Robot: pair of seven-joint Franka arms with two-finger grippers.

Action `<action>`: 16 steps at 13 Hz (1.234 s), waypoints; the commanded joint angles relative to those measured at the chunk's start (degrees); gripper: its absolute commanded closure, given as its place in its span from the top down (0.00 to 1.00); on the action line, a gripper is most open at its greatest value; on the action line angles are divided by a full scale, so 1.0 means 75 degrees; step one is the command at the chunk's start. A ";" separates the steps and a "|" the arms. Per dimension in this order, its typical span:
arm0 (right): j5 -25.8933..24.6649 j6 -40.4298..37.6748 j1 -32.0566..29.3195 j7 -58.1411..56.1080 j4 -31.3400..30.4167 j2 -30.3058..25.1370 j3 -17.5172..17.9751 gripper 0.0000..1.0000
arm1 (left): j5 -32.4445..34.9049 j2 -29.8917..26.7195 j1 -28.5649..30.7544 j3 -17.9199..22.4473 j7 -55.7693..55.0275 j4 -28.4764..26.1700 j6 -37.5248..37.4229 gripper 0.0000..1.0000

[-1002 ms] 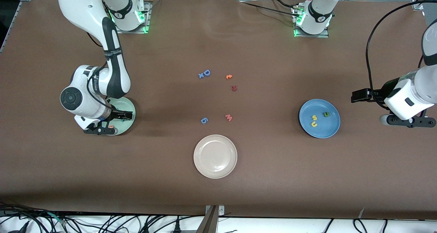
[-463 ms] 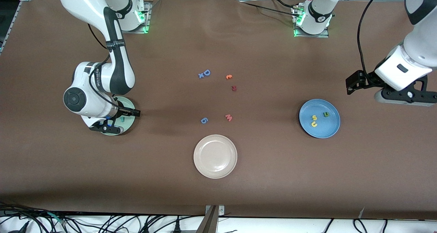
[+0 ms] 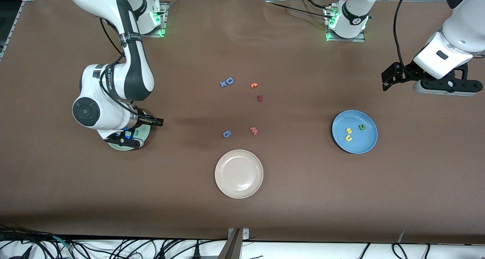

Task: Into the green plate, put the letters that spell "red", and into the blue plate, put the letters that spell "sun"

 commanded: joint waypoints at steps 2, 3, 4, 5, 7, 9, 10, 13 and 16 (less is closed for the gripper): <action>-0.1129 -0.0424 -0.1027 0.0497 0.0016 -0.0752 0.1231 1.00 | -0.0340 -0.0097 -0.0135 0.0330 0.0070 0.0019 -0.0195 1.00; -0.1621 -0.0425 -0.1927 0.0696 -0.0031 -0.1069 0.2271 1.00 | -0.0339 0.0008 -0.0123 0.0318 0.0070 0.0125 -0.0277 1.00; -0.2125 -0.0610 -0.2737 0.0826 -0.0043 -0.1304 0.3175 1.00 | -0.0328 0.0067 -0.0123 0.0307 0.0070 0.0219 -0.0359 1.00; -0.2524 -0.0740 -0.3267 0.0850 -0.0043 -0.1469 0.3729 1.00 | -0.0316 0.0172 -0.0123 0.0295 0.0070 0.0394 -0.0487 1.00; -0.2669 -0.1068 -0.3925 0.0757 -0.0055 -0.1855 0.4190 1.00 | -0.0095 0.0395 -0.0146 0.0283 0.0070 0.0804 -0.0745 1.00; -0.2959 -0.1349 -0.4558 0.0582 -0.0043 -0.2288 0.4693 1.00 | 0.0083 0.0501 -0.0135 0.0271 0.0070 0.0935 -0.0793 1.00; -0.3194 -0.1443 -0.4851 0.0535 -0.0043 -0.2534 0.4986 1.00 | 0.0083 0.0501 -0.0123 0.0271 0.0070 0.0935 -0.0793 1.00; -0.3290 -0.1608 -0.5251 0.0418 -0.0055 -0.3027 0.5339 1.00 | 0.0129 0.0501 -0.0135 0.0119 0.0082 0.0935 -0.0793 1.00; -0.3278 -0.1784 -0.5557 -0.0039 -0.0066 -0.3426 0.5504 1.00 | 0.0129 0.0501 -0.0111 0.0119 0.0082 0.0935 -0.0793 1.00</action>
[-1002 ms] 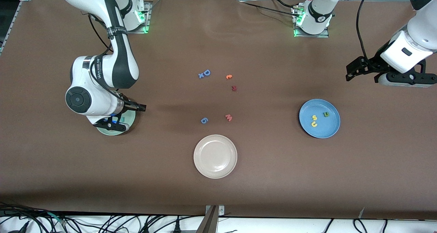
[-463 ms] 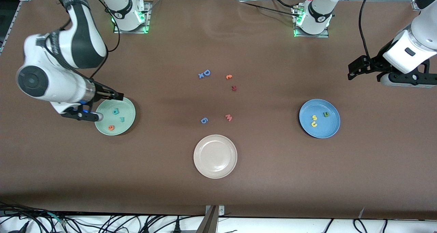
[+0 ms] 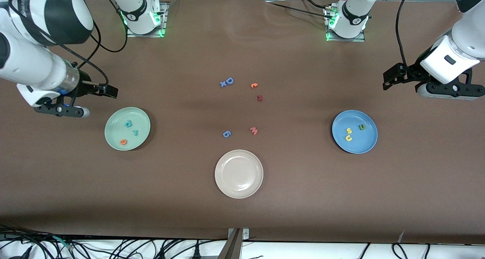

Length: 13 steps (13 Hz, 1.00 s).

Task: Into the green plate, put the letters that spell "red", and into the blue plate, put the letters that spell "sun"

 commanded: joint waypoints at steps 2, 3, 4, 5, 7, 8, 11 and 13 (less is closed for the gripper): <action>-0.0131 -0.0308 -0.0429 -0.0371 -0.0147 -0.0661 0.0341 1.00 | 0.0234 0.0124 -0.0043 0.0024 0.0076 0.0284 -0.0210 1.00; -0.0131 -0.0414 -0.0441 -0.0359 -0.0135 -0.0802 0.0342 1.00 | 0.0234 0.0124 -0.0008 0.0024 0.0087 0.0273 -0.0210 1.00; -0.0155 -0.0484 -0.0441 -0.0359 -0.0112 -0.0908 0.0342 1.00 | 0.0222 0.0124 0.0015 0.0024 0.0087 0.0284 -0.0210 1.00; -0.0155 -0.0485 -0.0441 -0.0371 -0.0111 -0.0967 0.0342 1.00 | 0.0234 0.0124 0.0016 0.0024 0.0087 0.0284 -0.0210 1.00; -0.0038 -0.0497 -0.0453 -0.0371 -0.0088 -0.1026 0.0307 1.00 | 0.0234 0.0124 0.0004 0.0024 0.0087 0.0284 -0.0210 1.00; -0.0015 -0.0566 -0.0488 -0.0394 -0.0065 -0.1049 0.0272 1.00 | 0.0234 0.0124 0.0015 0.0024 0.0087 0.0284 -0.0210 1.00; 0.0290 -0.0614 -0.0476 -0.0674 -0.0006 -0.1061 -0.0091 1.00 | 0.0234 0.0124 0.0027 0.0024 0.0087 0.0284 -0.0210 1.00; 0.0302 -0.0800 -0.0418 -0.0816 0.0029 -0.1073 -0.0231 1.00 | 0.0234 0.0124 0.0027 0.0024 0.0087 0.0284 -0.0210 1.00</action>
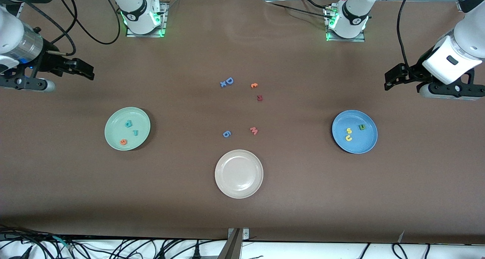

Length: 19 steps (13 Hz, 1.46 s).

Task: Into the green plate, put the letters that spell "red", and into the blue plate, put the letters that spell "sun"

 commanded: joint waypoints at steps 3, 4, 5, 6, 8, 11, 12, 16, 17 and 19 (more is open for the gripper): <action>0.0179 -0.0627 0.0010 -0.0259 0.0252 -0.0127 -0.0121 1.00 | 0.0228 0.0117 -0.0013 -0.0002 0.0087 0.0271 -0.0206 1.00; 0.0179 -0.0779 0.0010 -0.0340 0.0380 -0.0092 -0.0133 1.00 | 0.0228 0.0117 -0.0013 -0.0002 0.0087 0.0271 -0.0206 1.00; 0.0202 -0.0931 0.0010 -0.0434 0.0462 -0.0069 -0.0156 1.00 | 0.0228 0.0117 -0.0013 -0.0002 0.0087 0.0271 -0.0206 1.00; 0.0260 -0.0944 0.0045 -0.0435 0.0463 -0.0080 -0.0249 1.00 | 0.0228 0.0117 -0.0013 -0.0002 0.0087 0.0271 -0.0206 1.00; 0.0296 -0.0944 0.0103 -0.0435 0.0451 -0.0092 -0.0309 1.00 | 0.0228 0.0117 -0.0013 -0.0002 0.0087 0.0271 -0.0206 1.00; 0.0285 -0.0874 0.0115 -0.0423 0.0451 -0.0092 -0.0332 1.00 | 0.0228 0.0117 -0.0013 -0.0002 0.0087 0.0271 -0.0206 1.00; 0.0308 -0.0839 0.0115 -0.0435 0.0451 -0.0069 -0.0344 1.00 | 0.0228 0.0117 -0.0013 -0.0002 0.0087 0.0271 -0.0206 1.00; 0.0343 -0.0885 0.0268 -0.0423 0.0475 0.0060 -0.0543 1.00 | 0.0228 0.0117 -0.0001 -0.0002 0.0087 0.0271 -0.0206 1.00; 0.0355 -0.0920 0.0244 -0.0435 0.0579 0.0107 -0.0531 1.00 | 0.0228 0.0117 -0.0013 -0.0002 0.0087 0.0271 -0.0206 1.00; 0.0343 -0.0932 0.0268 -0.0388 0.0709 0.0212 -0.0473 1.00 | 0.0228 0.0117 -0.0001 -0.0002 0.0087 0.0271 -0.0206 1.00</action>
